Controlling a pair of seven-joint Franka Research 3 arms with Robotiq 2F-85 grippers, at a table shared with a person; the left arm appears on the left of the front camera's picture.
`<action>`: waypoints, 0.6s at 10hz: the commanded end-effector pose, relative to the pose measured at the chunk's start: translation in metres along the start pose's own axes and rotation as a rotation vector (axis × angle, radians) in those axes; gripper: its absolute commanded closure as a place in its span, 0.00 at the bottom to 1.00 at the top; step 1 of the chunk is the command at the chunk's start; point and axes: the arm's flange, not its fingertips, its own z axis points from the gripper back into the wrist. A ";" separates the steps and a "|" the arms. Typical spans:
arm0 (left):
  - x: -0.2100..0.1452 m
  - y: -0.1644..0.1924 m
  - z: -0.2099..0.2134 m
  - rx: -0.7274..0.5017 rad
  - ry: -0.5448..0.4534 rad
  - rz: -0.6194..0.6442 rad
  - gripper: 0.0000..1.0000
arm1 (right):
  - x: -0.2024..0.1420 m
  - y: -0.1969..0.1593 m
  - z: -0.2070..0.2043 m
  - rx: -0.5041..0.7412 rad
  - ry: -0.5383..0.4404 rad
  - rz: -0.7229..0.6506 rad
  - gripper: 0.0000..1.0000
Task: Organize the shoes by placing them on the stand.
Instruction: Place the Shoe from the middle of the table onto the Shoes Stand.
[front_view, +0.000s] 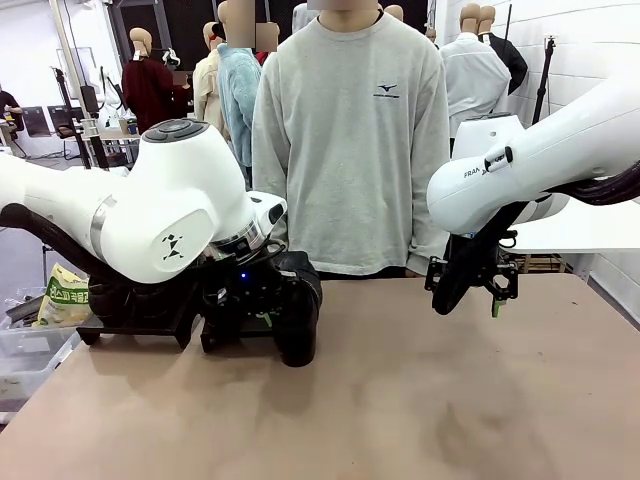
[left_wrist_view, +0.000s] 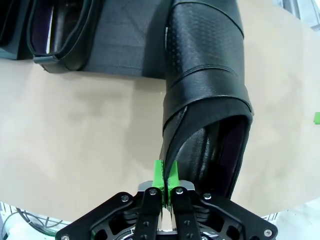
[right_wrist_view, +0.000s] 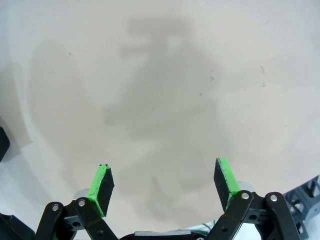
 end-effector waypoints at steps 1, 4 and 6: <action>0.007 0.002 0.003 -0.001 -0.041 -0.025 1.00 | 0.000 -0.001 -0.001 -0.009 -0.006 0.009 0.00; 0.029 0.003 0.007 -0.066 -0.167 0.034 1.00 | 0.000 -0.001 -0.001 -0.009 -0.006 0.009 0.00; 0.048 0.002 0.010 -0.100 -0.267 0.044 1.00 | 0.000 -0.001 -0.001 -0.009 -0.006 0.009 0.00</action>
